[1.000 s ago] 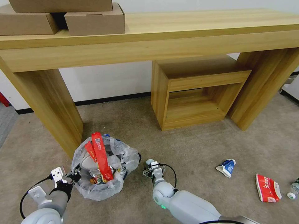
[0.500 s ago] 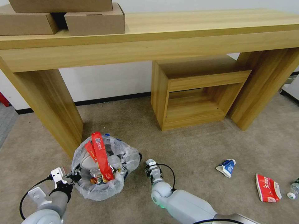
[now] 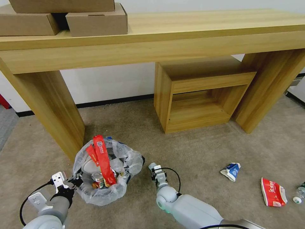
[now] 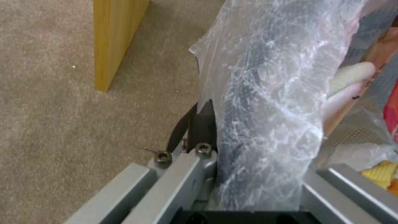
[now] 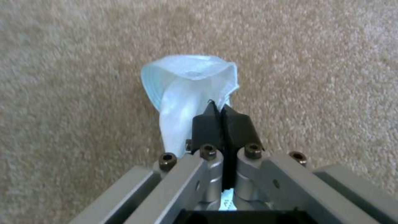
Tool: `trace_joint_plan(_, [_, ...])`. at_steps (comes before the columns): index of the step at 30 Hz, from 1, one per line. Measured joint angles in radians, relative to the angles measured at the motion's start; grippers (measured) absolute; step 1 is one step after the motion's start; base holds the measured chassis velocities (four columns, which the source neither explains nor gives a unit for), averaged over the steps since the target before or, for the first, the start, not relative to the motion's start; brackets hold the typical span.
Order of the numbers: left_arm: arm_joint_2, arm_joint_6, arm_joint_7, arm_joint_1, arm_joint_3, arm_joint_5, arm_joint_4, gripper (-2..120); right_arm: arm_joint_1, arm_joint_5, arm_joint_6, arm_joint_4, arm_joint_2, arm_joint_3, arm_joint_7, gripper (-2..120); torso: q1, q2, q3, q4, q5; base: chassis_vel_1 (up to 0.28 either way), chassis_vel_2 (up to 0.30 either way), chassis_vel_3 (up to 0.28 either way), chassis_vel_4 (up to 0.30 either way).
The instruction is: Pick up the trash bin and place the garbage on the floor into it.
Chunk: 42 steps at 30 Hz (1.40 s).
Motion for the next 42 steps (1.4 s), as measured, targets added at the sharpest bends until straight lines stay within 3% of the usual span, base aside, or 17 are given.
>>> trace_joint_plan(5, [0.000, 0.000, 0.000, -0.002, 0.000, 0.000, 0.000, 0, -0.014, 0.004, 0.012, 0.032, -0.016, 0.024, -0.005, 0, 0.000, 0.000, 0.000, 0.0000, 0.0000, 0.000, 0.000, 0.000, 0.000])
trace_joint_plan(9, [0.004, 0.000, 0.000, -0.006, -0.002, 0.000, 0.007, 0, -0.035, 0.037, 0.015, 0.132, -0.055, 0.059, -0.005, 0, 0.000, 0.000, 0.000, 0.0001, 0.0001, 0.000, 0.000, 0.000, 0.000])
trace_joint_plan(16, [0.007, 0.000, -0.001, -0.011, -0.002, -0.001, 0.016, 0, -0.083, 0.056, 0.043, 0.312, -0.181, 0.122, -0.018, 0, 0.000, 0.000, 0.000, -0.0001, 0.0002, 0.000, 0.000, 0.000, 0.000])
trace_joint_plan(19, [0.010, 0.000, -0.001, -0.011, -0.001, -0.001, 0.019, 0, -0.119, 0.066, 0.134, 0.436, -0.283, 0.176, -0.079, 0, 0.000, 0.000, 0.000, -0.0003, 0.0001, 0.000, 0.000, 0.000, 0.000])
trace_joint_plan(21, [0.010, -0.001, -0.001, -0.010, -0.002, -0.001, 0.019, 0, -0.128, 0.070, 0.159, 0.476, -0.305, 0.190, -0.104, 0, 0.000, 0.000, 0.000, -0.0003, 0.0000, 0.000, 0.000, 0.000, 0.000])
trace_joint_plan(24, [0.012, -0.001, -0.001, -0.006, -0.004, -0.002, 0.012, 0, -0.159, 0.092, 0.247, 0.631, -0.374, 0.250, -0.236, 0, 0.000, 0.000, 0.000, -0.0002, 0.0001, 0.000, 0.000, 0.000, 0.000])
trace_joint_plan(28, [0.011, -0.001, -0.001, -0.001, -0.006, -0.002, 0.005, 0, -0.160, 0.106, 0.302, 0.715, -0.406, 0.275, -0.332, 0, 0.000, 0.000, 0.000, -0.0001, 0.0000, 0.000, 0.000, 0.000, 0.000])
trace_joint_plan(30, [0.008, -0.001, -0.001, 0.009, -0.009, -0.001, -0.007, 0, -0.137, 0.156, 0.362, 0.824, -0.444, 0.285, -0.462, 0, 0.000, 0.000, 0.000, 0.0000, 0.0001, 0.000, 0.000, 0.000, 0.000])
trace_joint_plan(35, [0.004, -0.001, -0.001, 0.015, -0.010, 0.002, -0.020, 0, -0.086, 0.223, 0.381, 0.964, -0.498, 0.260, -0.553, 0, 0.000, 0.000, 0.000, 0.0000, 0.0000, 0.000, 0.000, 0.000, 0.000])
trace_joint_plan(42, [0.006, 0.002, -0.004, 0.013, -0.005, 0.002, -0.035, 0, -0.006, 0.300, 0.344, 1.086, -0.550, 0.156, -0.564, 0, 0.000, 0.000, 0.000, -0.0002, -0.0001, 0.000, 0.000, 0.000, 0.000])
